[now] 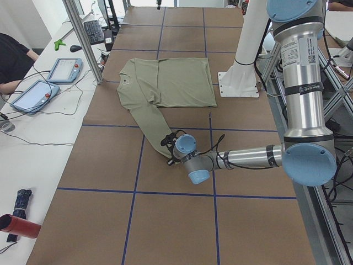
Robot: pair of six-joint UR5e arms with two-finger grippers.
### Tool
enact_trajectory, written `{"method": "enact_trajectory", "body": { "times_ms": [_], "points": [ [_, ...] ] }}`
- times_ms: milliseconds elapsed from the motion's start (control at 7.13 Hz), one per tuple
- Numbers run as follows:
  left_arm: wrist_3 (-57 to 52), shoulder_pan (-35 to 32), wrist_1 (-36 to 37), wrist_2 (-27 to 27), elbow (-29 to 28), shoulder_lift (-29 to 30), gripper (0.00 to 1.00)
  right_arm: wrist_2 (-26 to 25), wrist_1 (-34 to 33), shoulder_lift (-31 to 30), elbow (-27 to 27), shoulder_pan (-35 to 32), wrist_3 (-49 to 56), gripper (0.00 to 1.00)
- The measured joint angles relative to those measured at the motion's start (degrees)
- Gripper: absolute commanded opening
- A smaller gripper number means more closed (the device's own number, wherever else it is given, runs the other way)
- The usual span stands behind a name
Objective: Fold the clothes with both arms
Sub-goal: 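Lift the cuff with the left gripper and fold the sleeve across the chest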
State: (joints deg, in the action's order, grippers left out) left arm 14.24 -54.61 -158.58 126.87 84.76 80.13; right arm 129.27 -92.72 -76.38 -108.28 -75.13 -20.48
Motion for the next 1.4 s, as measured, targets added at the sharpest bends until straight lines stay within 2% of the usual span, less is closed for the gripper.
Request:
{"method": "enact_trajectory", "body": {
  "times_ms": [140,421,701,841,1122,1402],
  "points": [
    [-0.08,-1.19,4.73,0.9,2.38,1.01,0.0,-0.08,-0.04,-0.21,-0.01,-0.09,0.02,1.0],
    [-2.92,-5.01,22.75,1.12,10.05,6.64,0.0,-0.17,-0.19,-1.36,0.08,-0.96,1.92,1.0],
    [-5.1,-7.59,44.91,-0.3,15.71,18.24,0.0,0.25,-0.49,-3.19,0.34,-2.76,6.55,1.0],
    [-5.23,-7.76,55.46,-2.51,16.77,25.59,0.0,0.47,-0.59,-4.42,0.64,-3.97,9.08,1.0],
    [-2.58,-6.95,71.56,-6.08,16.27,39.17,0.0,1.45,-0.67,-6.67,1.94,-7.03,13.76,1.0],
    [9.55,-2.14,76.71,-8.32,9.69,52.09,0.0,1.87,-0.66,-8.38,3.09,-9.1,17.79,1.0]
  ]
}}
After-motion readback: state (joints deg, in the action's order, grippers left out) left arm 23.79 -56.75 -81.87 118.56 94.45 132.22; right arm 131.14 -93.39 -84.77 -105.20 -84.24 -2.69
